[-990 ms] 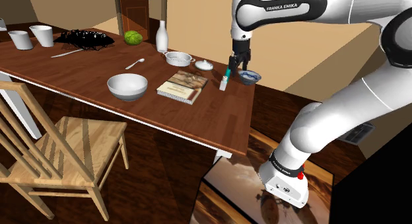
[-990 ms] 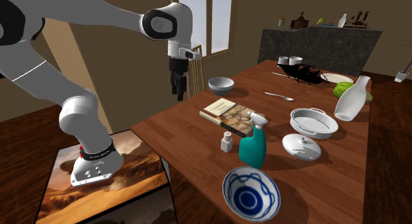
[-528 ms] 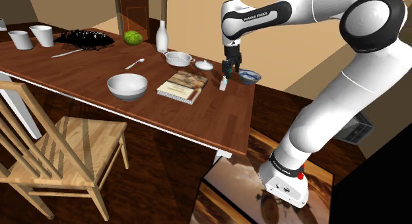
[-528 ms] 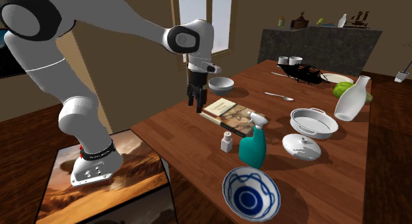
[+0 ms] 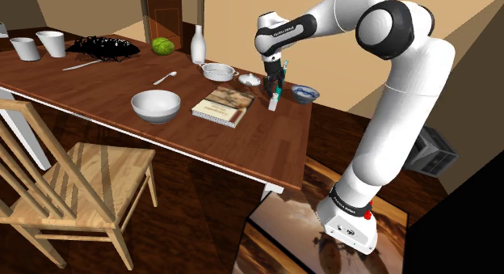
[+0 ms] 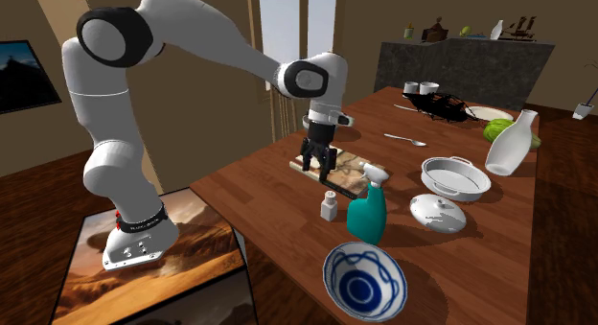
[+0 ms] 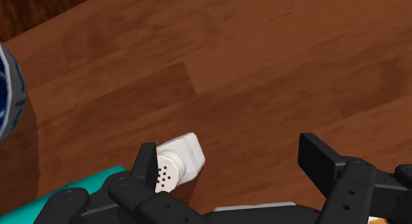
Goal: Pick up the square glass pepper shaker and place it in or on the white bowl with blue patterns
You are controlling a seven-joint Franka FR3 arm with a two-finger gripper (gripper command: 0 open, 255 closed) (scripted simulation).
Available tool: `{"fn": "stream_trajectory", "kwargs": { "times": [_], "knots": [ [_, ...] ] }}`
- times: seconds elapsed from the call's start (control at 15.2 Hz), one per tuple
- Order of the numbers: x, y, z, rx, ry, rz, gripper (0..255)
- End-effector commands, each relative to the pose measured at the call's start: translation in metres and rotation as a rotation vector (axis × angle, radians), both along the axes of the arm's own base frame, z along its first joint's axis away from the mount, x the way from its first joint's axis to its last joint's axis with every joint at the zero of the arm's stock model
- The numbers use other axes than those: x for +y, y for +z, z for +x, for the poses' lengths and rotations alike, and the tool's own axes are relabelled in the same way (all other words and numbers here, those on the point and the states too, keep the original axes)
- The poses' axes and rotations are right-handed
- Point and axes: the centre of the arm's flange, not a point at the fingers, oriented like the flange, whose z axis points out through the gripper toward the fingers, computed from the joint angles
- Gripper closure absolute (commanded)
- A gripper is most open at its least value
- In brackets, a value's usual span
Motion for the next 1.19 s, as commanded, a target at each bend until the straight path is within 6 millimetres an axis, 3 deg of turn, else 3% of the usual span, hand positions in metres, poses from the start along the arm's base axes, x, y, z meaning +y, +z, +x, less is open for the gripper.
{"fn": "stream_trajectory", "kwargs": {
  "times": [0.0,0.26,0.79,1.12],
  "knots": [
    [-0.013,-0.015,0.017,0.014,0.011,-0.008,0],
    [-0.041,-0.044,0.054,0.040,0.030,-0.024,0],
    [-0.050,-0.081,0.042,0.040,0.030,-0.024,0],
    [-0.050,-0.081,0.042,0.040,0.030,-0.024,0]
  ]
}}
